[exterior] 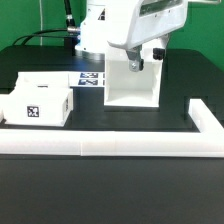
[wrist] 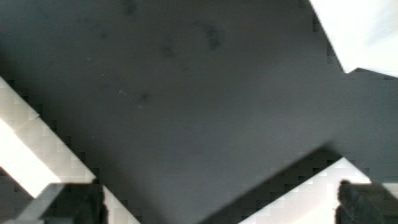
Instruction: Assemble drawer
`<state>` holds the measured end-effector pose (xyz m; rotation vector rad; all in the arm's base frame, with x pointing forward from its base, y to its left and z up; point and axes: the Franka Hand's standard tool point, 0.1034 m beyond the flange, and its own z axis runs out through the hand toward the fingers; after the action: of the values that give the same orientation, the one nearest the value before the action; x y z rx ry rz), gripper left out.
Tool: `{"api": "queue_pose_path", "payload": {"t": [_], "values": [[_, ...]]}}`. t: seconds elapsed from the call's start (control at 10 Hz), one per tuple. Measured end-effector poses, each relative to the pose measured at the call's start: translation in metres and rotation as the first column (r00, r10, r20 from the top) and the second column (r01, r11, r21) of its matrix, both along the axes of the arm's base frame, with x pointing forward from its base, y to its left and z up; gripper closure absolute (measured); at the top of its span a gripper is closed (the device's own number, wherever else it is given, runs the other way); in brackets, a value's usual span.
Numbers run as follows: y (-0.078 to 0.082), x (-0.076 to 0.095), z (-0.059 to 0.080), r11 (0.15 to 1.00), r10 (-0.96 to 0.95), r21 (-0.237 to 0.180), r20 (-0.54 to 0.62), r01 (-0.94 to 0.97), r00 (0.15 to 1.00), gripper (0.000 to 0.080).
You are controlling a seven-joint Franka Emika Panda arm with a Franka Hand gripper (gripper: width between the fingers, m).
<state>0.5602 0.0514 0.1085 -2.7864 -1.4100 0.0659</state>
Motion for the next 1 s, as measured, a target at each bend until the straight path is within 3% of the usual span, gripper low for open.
{"api": "queue_pose_path", "payload": {"t": [0.1,0.2,0.4,0.6,1.0], "values": [[0.001,0.000,0.001,0.999,-0.050,0.002,0.023,0.050,0.998,0.0150],[0.005,-0.011,0.006,0.989,-0.149,0.011,0.072,0.149,0.986,0.0150],[0.019,-0.051,0.017,0.944,-0.329,0.022,0.101,0.328,0.939,0.0150],[0.025,-0.071,0.027,0.903,-0.430,0.025,0.097,0.429,0.898,0.0150],[0.025,-0.070,0.023,0.911,-0.411,0.023,0.092,0.411,0.907,0.0150]]}}
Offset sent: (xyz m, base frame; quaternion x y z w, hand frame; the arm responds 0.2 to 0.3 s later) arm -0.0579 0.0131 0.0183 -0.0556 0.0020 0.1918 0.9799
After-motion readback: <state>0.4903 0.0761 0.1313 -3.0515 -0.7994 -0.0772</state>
